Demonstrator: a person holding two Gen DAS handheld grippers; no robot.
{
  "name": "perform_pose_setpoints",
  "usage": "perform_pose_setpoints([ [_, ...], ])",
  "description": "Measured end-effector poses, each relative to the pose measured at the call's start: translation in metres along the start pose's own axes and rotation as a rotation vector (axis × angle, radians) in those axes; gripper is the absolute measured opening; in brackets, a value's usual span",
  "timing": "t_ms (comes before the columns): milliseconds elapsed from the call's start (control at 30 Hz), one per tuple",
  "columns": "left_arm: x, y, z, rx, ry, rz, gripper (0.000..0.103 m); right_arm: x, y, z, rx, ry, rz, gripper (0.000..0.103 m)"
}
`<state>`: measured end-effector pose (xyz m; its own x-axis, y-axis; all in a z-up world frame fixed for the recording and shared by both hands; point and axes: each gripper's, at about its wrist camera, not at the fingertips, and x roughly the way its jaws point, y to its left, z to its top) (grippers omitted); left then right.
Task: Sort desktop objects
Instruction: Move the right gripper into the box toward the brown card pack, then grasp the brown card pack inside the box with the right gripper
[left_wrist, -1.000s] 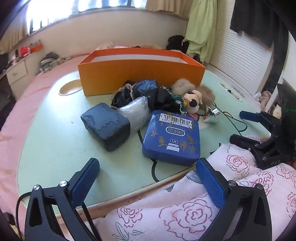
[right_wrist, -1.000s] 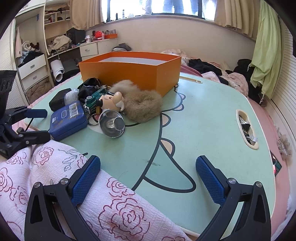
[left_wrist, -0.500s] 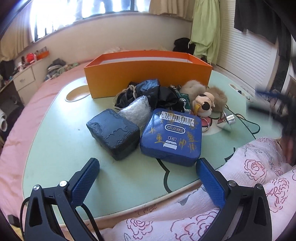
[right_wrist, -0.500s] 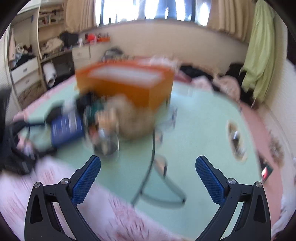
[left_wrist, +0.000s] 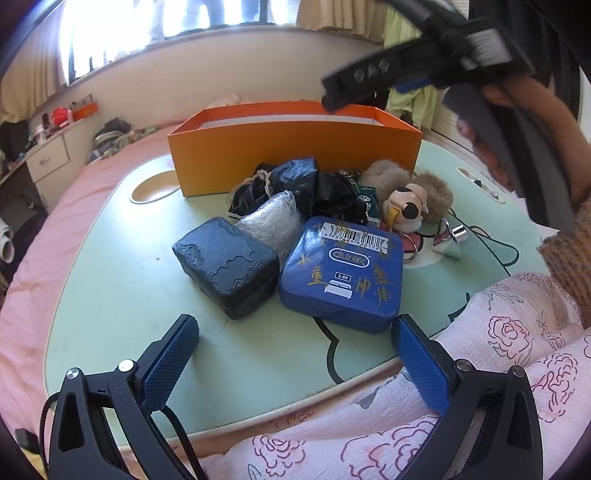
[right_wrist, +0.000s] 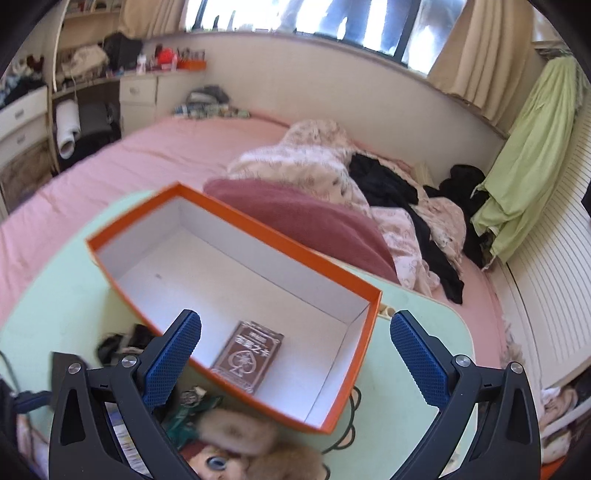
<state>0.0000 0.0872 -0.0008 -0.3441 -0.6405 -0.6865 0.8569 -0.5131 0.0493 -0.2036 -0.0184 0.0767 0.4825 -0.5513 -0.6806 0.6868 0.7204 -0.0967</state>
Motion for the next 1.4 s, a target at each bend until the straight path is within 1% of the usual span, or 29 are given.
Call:
perform_pose_setpoints([
  [133, 0.000, 0.000, 0.000, 0.000, 0.000, 0.000, 0.103, 0.018, -0.007, -0.006, 0.015, 0.064, 0.003, 0.102],
  [300, 0.000, 0.001, 0.000, 0.002, 0.000, -0.001, 0.103, 0.024, -0.015, -0.010, 0.033, 0.079, 0.034, 0.102],
  [433, 0.000, 0.001, 0.000, 0.003, -0.001, -0.001, 0.103, 0.031, -0.024, -0.009, 0.020, 0.112, 0.030, 0.102],
  [500, 0.000, 0.001, 0.000, 0.003, -0.001, -0.001, 0.103, 0.035, -0.033, -0.009, 0.052, 0.139, 0.067, 0.102],
  [567, 0.000, 0.001, 0.000, 0.003, -0.001, -0.002, 0.103, 0.032, -0.037, -0.004, 0.083, 0.141, 0.102, 0.102],
  [633, 0.000, 0.001, 0.000, 0.004, -0.001, -0.002, 0.103, 0.022, -0.035, 0.004, 0.107, 0.130, 0.163, 0.102],
  [700, 0.000, 0.001, 0.000, 0.004, -0.001, -0.002, 0.103, 0.018, -0.032, 0.014, 0.120, 0.145, 0.226, 0.102],
  [733, 0.000, 0.001, 0.000, 0.004, -0.001, -0.002, 0.103, 0.017, -0.030, 0.018, 0.130, 0.172, 0.259, 0.100],
  [767, 0.001, 0.001, 0.000, 0.004, -0.001, -0.002, 0.103, 0.022, -0.027, 0.023, 0.140, 0.221, 0.294, 0.091],
  [800, 0.001, 0.001, 0.000, 0.005, -0.001, -0.002, 0.103, 0.028, -0.023, 0.027, 0.141, 0.277, 0.323, 0.084],
  [833, 0.000, 0.001, 0.000, 0.005, -0.001, -0.002, 0.103, 0.038, -0.019, 0.029, 0.141, 0.341, 0.340, 0.070],
  [867, 0.001, 0.001, 0.000, 0.005, -0.001, -0.003, 0.103, 0.052, -0.016, 0.029, 0.146, 0.418, 0.335, 0.060],
  [900, 0.001, 0.001, 0.000, 0.005, -0.001, -0.002, 0.103, 0.065, -0.015, 0.027, 0.160, 0.485, 0.320, 0.058],
  [933, 0.000, 0.001, 0.000, 0.006, -0.001, -0.002, 0.103, 0.077, -0.015, 0.025, 0.188, 0.533, 0.314, 0.057],
  [967, 0.000, 0.001, 0.000, 0.007, -0.002, -0.002, 0.103, 0.084, -0.017, 0.023, 0.207, 0.559, 0.317, 0.056],
  [1033, 0.000, 0.001, 0.000, 0.007, -0.002, -0.002, 0.103, 0.088, -0.016, 0.024, 0.203, 0.558, 0.281, 0.057],
  [1167, 0.000, 0.001, 0.000, 0.008, -0.002, -0.002, 0.103, 0.094, -0.002, 0.023, 0.122, 0.582, 0.214, 0.058],
  [1200, 0.000, 0.001, 0.000, 0.008, -0.003, -0.002, 0.103, 0.095, 0.002, 0.023, 0.100, 0.586, 0.217, 0.059],
  [1300, 0.000, 0.001, 0.000, 0.009, -0.003, -0.002, 0.103, 0.095, 0.001, 0.025, 0.096, 0.589, 0.222, 0.058],
  [1333, 0.000, 0.001, 0.000, 0.008, -0.003, -0.002, 0.103, 0.095, 0.000, 0.024, 0.095, 0.586, 0.223, 0.056],
  [1400, -0.001, 0.001, 0.000, 0.009, -0.004, -0.002, 0.103, 0.091, -0.005, 0.025, 0.094, 0.556, 0.224, 0.042],
])
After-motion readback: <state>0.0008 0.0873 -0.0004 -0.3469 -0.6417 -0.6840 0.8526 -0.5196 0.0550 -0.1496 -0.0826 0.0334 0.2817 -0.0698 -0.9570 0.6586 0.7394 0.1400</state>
